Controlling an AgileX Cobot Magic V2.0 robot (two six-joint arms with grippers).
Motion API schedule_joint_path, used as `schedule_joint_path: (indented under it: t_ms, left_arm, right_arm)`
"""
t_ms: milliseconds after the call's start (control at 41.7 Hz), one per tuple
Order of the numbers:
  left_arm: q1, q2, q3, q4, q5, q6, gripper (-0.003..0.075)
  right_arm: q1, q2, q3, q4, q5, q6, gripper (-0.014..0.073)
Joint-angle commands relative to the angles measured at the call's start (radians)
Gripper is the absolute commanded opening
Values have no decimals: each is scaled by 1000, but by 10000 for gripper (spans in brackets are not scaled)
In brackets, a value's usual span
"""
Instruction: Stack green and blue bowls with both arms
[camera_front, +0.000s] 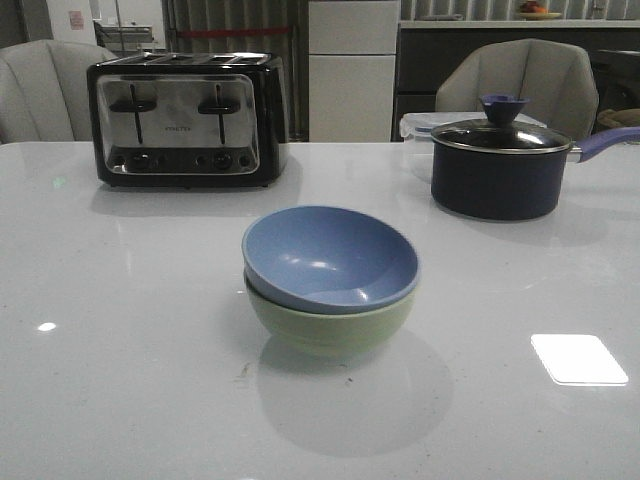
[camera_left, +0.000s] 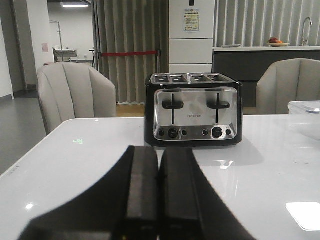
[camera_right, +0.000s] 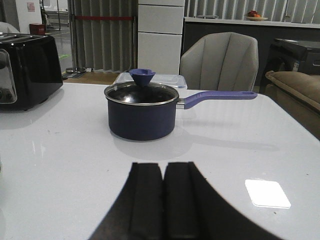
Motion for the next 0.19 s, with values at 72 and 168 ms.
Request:
schedule_joint_path:
  t_ms: [72, 168]
  left_arm:
    - [-3, -19, 5, 0, -83, -3, 94]
    - [-3, -19, 5, 0, -83, -3, 94]
  right_arm:
    - [-6, -19, -3, 2, -99, -12, 29]
    - [-6, -19, -3, 2, -99, -12, 29]
